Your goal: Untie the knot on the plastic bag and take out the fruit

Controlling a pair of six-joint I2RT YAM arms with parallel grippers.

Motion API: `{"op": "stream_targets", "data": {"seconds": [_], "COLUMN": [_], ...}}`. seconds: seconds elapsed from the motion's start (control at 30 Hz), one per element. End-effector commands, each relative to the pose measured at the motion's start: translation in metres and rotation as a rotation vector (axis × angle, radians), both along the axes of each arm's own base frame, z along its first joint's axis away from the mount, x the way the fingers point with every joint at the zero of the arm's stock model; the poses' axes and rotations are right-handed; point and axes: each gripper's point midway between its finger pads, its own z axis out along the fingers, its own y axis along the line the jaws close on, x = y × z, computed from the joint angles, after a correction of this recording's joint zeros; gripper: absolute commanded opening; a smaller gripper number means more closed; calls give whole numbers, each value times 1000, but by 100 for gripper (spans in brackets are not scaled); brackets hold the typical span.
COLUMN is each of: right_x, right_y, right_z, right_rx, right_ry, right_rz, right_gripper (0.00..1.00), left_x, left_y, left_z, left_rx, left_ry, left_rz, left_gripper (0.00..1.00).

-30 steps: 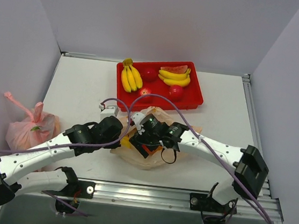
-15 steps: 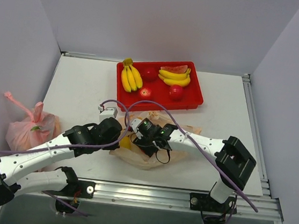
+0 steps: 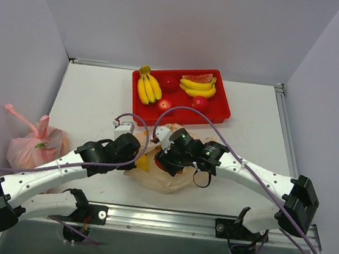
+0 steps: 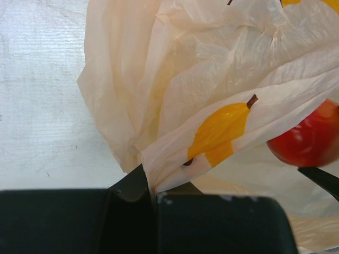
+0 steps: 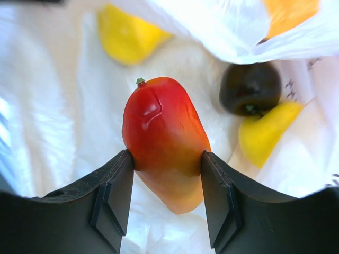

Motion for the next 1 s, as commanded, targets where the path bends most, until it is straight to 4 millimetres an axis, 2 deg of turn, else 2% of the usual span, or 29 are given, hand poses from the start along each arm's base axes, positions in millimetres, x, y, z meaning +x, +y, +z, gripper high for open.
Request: {"op": "stream_targets", "data": {"seconds": [0.0, 0.07, 0.13, 0.2, 0.3, 0.37, 0.43, 0.47, 0.5, 0.57, 0.6, 0.67, 0.7, 0.73, 0.77, 0.8, 0.83, 0.87, 0.9, 0.93, 0.97], "right_x": [-3, -4, -5, -4, 15, 48, 79, 101, 125, 157, 188, 217, 237, 252, 262, 274, 288, 297, 308, 316, 325], "right_y": [11, 21, 28, 28, 22, 9, -4, -15, -24, -38, -57, -79, -92, -109, -116, -122, -140, -144, -146, -155, -158], "right_z": [42, 71, 111, 143, 191, 211, 214, 217, 209, 203, 189, 175, 154, 152, 148, 128, 129, 124, 100, 91, 92], "right_rx": [117, 200, 308, 389, 512, 557, 535, 526, 486, 465, 416, 374, 339, 312, 308, 287, 288, 289, 262, 240, 234], "right_ry": [-18, -26, -45, -70, -138, -231, -305, -346, -373, -398, -405, -413, -389, -416, -419, -386, -398, -390, -354, -343, -352], "right_rz": [20, 40, 65, 73, 42, -51, -136, -203, -284, -388, -498, -627, -705, -788, -834, -893, -967, -993, -1026, -1058, -1079], "right_gripper": [0, 0, 0, 0, 0, 0, 0, 0, 0, 0, 0, 0, 0, 0, 0, 0, 0, 0, 1, 4, 8], "left_x": [6, 6, 6, 6, 7, 6, 6, 6, 6, 6, 5, 4, 4, 4, 4, 3, 3, 4, 4, 4, 4], "left_y": [-2, -1, 0, 0, 0, -1, -1, -2, -3, -3, -4, -5, -5, -5, -4, -4, -3, -3, -3, -3, -4], "left_z": [10, 11, 11, 11, 11, 10, 10, 10, 11, 13, 12, 13, 14, 14, 14, 14, 14, 13, 12, 12, 12], "left_rx": [-7, -8, -6, -7, -6, -4, -3, -5, -7, -12, -14, -22, -24, -26, -28, -27, -29, -26, -24, -25, -25], "left_ry": [-29, -34, -37, -39, -39, -33, -30, -29, -28, -28, -25, -25, -26, -25, -27, -27, -28, -27, -25, -26, -24], "left_rz": [7, 9, 10, 12, 12, 8, 4, 2, -1, -5, -8, -11, -12, -10, -8, -6, -6, -3, -2, 0, -1], "left_gripper": [1, 1, 1, 1, 1, 1, 1, 1, 1, 1, 1, 1, 1, 1, 1, 1, 1, 1, 1, 1, 1]}}
